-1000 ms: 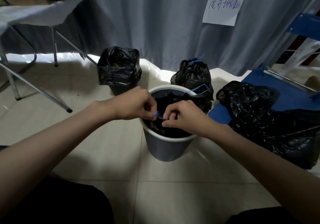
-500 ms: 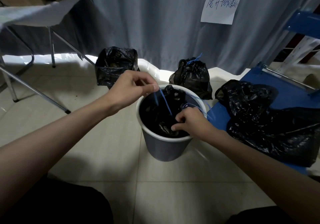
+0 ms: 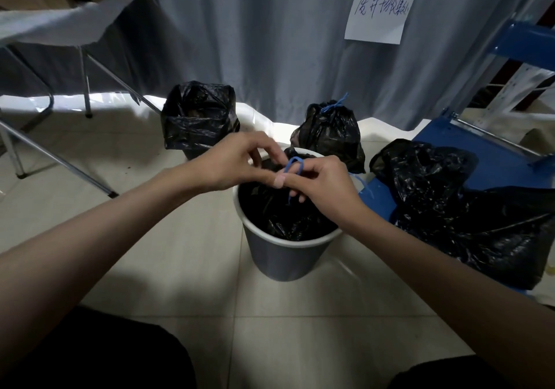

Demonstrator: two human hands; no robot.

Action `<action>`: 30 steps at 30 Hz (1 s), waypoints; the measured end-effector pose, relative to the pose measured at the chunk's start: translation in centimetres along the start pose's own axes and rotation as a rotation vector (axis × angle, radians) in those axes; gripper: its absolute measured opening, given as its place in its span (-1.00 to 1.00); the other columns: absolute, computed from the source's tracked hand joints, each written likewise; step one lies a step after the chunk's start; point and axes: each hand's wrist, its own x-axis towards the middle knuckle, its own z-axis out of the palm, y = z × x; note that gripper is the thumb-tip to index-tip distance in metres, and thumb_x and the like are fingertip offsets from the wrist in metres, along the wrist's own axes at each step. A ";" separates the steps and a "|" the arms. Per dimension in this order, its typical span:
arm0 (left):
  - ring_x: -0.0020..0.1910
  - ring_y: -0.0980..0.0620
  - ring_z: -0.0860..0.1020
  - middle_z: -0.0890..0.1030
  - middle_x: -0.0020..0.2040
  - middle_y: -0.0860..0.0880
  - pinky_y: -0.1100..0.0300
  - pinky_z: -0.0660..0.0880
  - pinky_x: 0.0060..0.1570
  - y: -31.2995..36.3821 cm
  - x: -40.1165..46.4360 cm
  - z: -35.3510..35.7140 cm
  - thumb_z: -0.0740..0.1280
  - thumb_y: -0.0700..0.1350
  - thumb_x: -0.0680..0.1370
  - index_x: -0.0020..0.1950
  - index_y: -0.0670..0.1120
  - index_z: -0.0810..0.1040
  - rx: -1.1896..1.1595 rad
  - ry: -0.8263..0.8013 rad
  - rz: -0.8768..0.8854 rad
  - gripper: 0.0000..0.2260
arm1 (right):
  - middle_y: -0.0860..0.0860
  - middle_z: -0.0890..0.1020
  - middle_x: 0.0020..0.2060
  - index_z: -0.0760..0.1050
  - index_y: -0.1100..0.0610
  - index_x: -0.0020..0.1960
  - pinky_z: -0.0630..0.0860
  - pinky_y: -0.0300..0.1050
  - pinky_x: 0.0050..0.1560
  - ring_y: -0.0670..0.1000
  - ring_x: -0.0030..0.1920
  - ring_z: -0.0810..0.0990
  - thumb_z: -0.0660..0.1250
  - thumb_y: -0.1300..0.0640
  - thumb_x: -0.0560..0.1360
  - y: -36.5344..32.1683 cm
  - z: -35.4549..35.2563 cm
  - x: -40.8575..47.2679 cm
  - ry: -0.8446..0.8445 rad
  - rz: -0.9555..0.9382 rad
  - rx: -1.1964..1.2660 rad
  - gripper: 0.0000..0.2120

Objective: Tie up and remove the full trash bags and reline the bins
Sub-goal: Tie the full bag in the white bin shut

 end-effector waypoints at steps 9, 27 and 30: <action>-0.18 0.02 0.55 0.53 -0.17 0.10 0.11 0.45 -0.22 -3.1 0.3 1.7 0.55 -0.06 0.37 -0.20 -0.01 0.65 0.528 -0.065 0.026 -0.89 | 0.07 0.64 -0.36 0.69 0.21 -0.11 0.54 -0.22 -0.31 -0.06 -0.37 0.56 0.39 0.21 0.55 -0.5 -1.6 -0.5 0.003 0.009 0.032 -0.87; -0.39 0.18 0.47 0.58 -0.39 0.01 0.31 0.41 -0.28 -0.4 0.3 4.0 0.47 0.25 0.36 -0.14 0.00 0.68 0.105 0.035 -0.054 -0.67 | 0.19 0.66 -0.21 0.62 0.37 0.06 0.61 -0.17 -0.11 0.03 -0.22 0.62 0.30 0.27 0.59 -3.3 -3.3 -0.6 0.069 -0.086 0.332 -0.81; -0.43 0.16 0.51 0.57 -0.44 0.06 0.33 0.39 -0.33 -0.2 0.3 4.6 0.42 0.09 0.51 -0.28 -0.05 0.63 0.207 0.095 -0.040 -0.73 | 0.26 0.67 -0.11 0.58 0.33 0.18 0.60 -0.18 -0.19 0.08 -0.22 0.63 0.34 0.28 0.57 -3.3 -3.3 -0.4 0.010 -0.049 0.381 -0.78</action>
